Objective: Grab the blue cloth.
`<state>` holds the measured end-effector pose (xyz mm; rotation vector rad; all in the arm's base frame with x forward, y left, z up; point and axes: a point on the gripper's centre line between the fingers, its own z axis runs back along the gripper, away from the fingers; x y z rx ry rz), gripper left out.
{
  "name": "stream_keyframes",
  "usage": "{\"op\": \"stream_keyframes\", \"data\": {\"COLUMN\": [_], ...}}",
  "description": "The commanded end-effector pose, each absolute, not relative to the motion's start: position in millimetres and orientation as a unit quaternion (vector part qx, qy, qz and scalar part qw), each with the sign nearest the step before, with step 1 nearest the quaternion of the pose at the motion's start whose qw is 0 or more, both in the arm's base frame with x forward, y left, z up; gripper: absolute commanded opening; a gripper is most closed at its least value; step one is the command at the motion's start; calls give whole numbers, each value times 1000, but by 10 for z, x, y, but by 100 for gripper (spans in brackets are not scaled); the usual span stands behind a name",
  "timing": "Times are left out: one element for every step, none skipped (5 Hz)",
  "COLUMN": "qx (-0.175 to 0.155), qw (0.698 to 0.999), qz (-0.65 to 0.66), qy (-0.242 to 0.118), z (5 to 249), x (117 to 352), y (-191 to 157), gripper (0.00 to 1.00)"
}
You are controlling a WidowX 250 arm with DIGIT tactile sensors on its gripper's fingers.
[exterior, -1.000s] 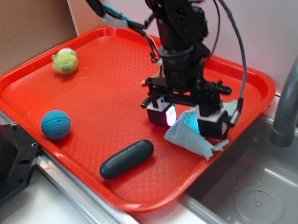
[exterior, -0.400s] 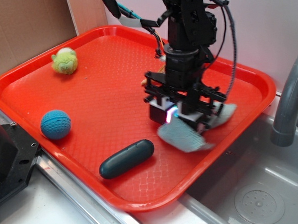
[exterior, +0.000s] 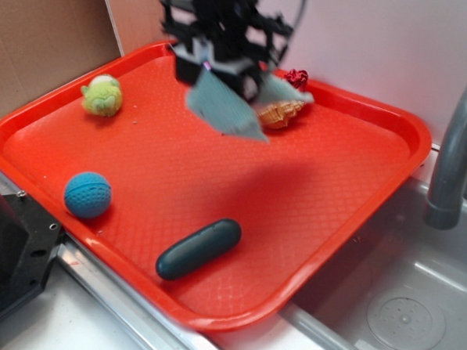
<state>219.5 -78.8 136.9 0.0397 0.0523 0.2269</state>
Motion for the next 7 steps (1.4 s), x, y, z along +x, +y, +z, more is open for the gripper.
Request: {"op": "stream_keyframes", "data": {"qx": [-3,-33,-20,-18,-18,-31,-16], "qw": [992,991,989,988,988,984,985], "qz": [98,87,106,125,144,164,165], "qy": [-77,-98,-96,-84,-57,-63,-43], "z": [2241,2387,2493,2479,2440,2328,2206], "x": [2196,2094,1986,1949,1927,1840,1904], "y": [-601,-544,-400,-179,-69,81,98], "gripper": [0,0,0,0,0,0,0]}}
